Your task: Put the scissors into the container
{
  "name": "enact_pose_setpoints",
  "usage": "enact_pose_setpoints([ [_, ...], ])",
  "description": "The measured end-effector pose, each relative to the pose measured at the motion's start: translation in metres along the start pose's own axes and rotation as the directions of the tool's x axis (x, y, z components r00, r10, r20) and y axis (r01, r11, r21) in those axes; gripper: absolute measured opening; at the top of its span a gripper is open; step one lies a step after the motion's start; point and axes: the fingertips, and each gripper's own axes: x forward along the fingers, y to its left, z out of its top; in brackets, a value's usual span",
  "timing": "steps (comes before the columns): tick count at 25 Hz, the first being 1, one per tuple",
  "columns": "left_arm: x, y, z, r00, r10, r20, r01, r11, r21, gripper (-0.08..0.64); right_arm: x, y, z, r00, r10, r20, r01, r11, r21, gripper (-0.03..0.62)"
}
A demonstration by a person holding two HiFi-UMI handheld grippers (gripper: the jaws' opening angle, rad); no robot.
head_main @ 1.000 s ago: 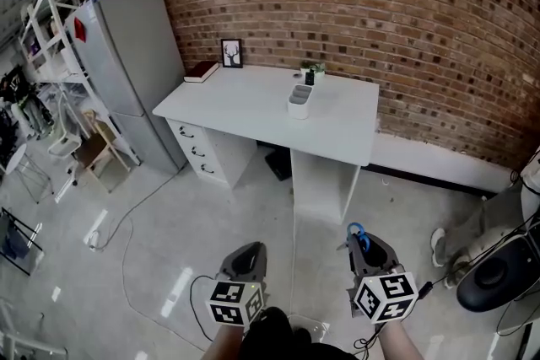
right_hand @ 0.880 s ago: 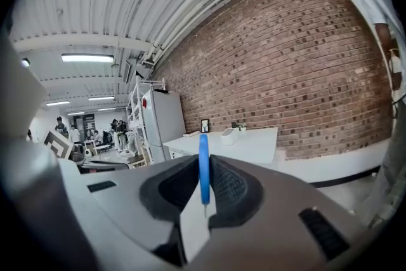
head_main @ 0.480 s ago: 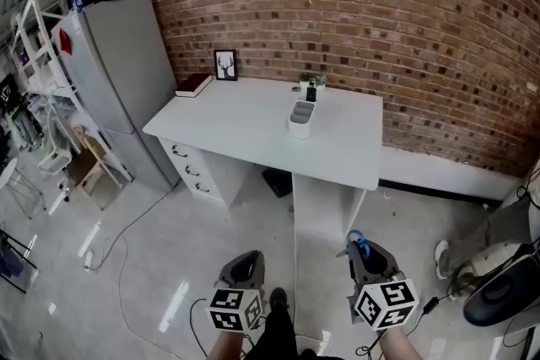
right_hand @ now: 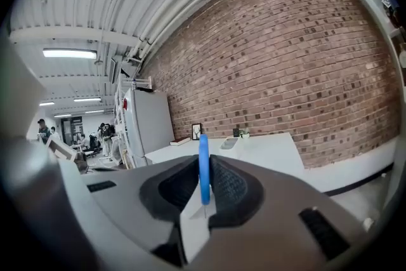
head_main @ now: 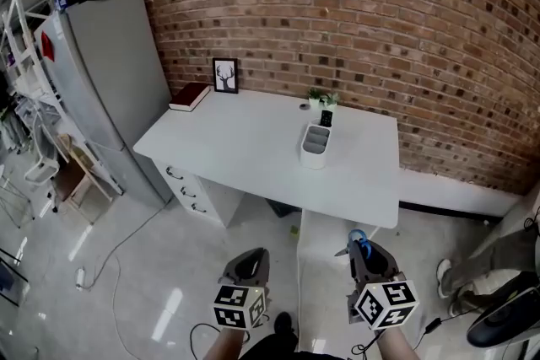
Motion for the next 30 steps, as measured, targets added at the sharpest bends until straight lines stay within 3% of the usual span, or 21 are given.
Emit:
enact_pose_setpoints([
  [6, 0.041, 0.034, 0.017, 1.0, -0.03, -0.003, 0.03, 1.0, -0.005, 0.026, 0.051, -0.003, 0.018, 0.999, -0.034, 0.025, 0.034, 0.999, 0.021, 0.048],
  [17, 0.078, 0.059, 0.024, 0.999, -0.045, -0.022, 0.045, 0.999, -0.027, 0.026, 0.091, -0.02, 0.038, 0.995, -0.084, 0.053, 0.081, 0.995, 0.054, 0.049],
  [30, 0.145, 0.076, 0.045, 1.0, 0.001, -0.023, -0.002, 0.999, -0.04, 0.026, 0.17, -0.058, 0.07, 0.995, -0.043, 0.084, 0.039, 0.998, 0.045, 0.049],
])
